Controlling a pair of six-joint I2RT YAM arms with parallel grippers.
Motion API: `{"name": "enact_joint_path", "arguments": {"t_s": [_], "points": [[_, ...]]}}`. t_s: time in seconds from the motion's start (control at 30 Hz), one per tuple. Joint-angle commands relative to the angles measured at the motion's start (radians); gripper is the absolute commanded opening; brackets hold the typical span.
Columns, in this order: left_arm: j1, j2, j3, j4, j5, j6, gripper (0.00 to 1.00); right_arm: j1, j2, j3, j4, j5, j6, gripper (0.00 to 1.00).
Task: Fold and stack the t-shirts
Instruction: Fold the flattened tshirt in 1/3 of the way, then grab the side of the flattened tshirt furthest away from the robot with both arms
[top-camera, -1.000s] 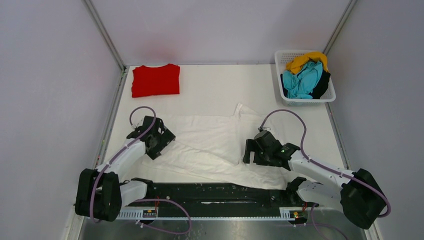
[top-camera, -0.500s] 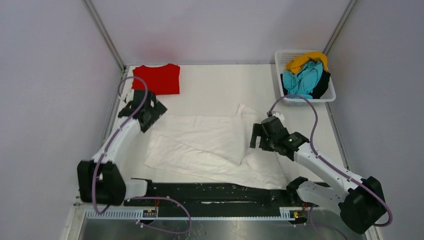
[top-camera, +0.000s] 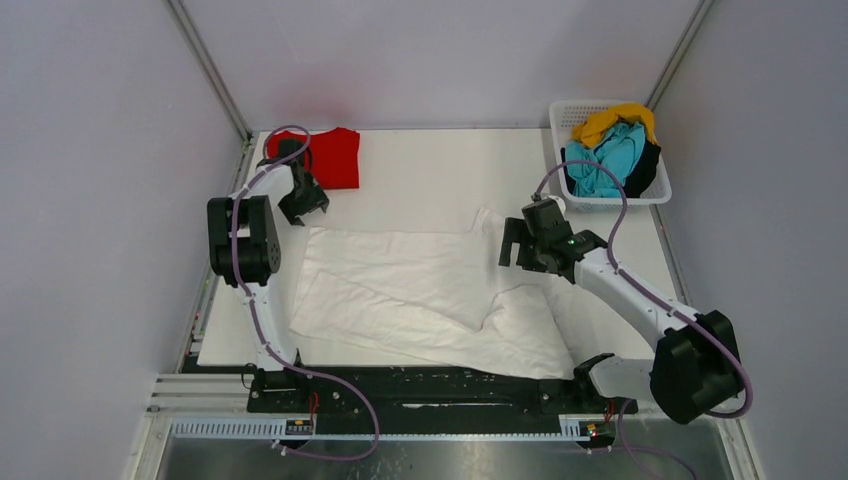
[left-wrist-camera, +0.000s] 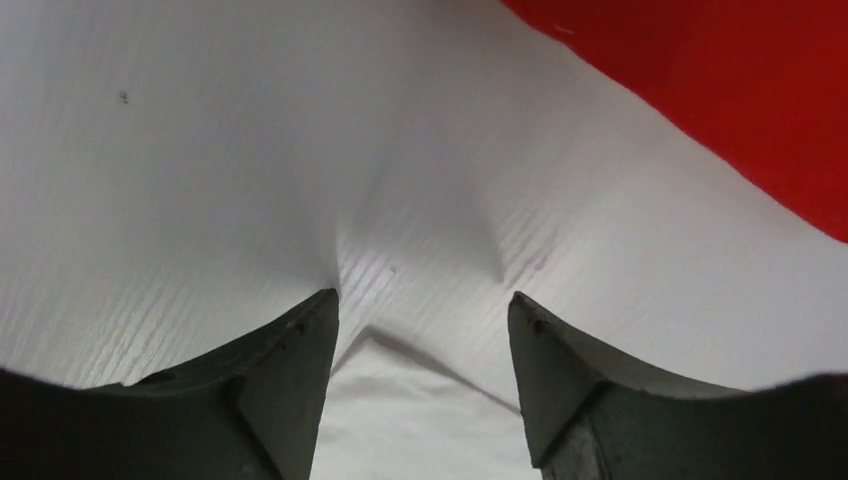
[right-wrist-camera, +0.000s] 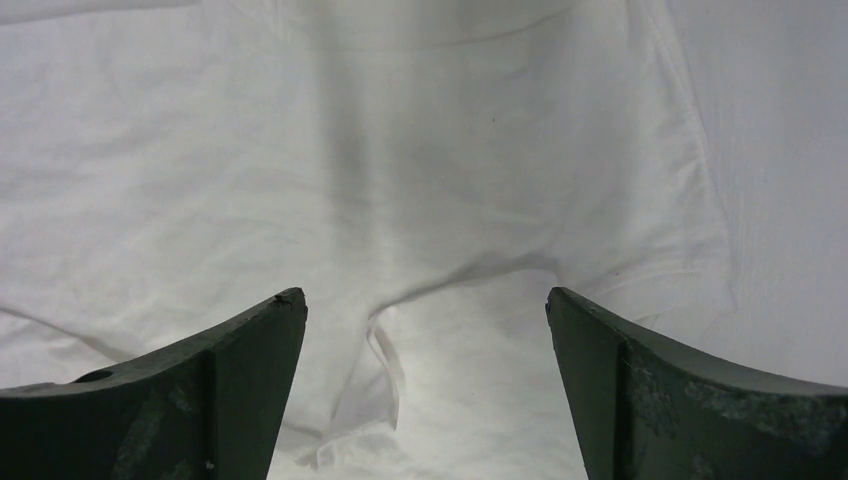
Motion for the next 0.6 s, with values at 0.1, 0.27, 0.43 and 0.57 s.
{"name": "enact_joint_path", "arguments": {"t_s": [0.1,0.27,0.43,0.57], "points": [[0.000,0.025,0.020,-0.094,0.055,0.048,0.47,-0.042,0.078,0.087,0.029,-0.010,-0.053,0.98],[-0.009,-0.022,-0.069,-0.115,0.055,0.053,0.34,-0.056,0.097,0.088,0.030,-0.017,-0.054,0.98],[-0.018,-0.066,-0.109,-0.107,0.014,0.055,0.35,-0.061,0.122,0.112,0.030,-0.011,-0.058,0.98],[-0.028,-0.045,-0.075,-0.099,0.076,0.075,0.24,-0.070,0.168,0.166,0.028,0.042,-0.078,0.98]]}}
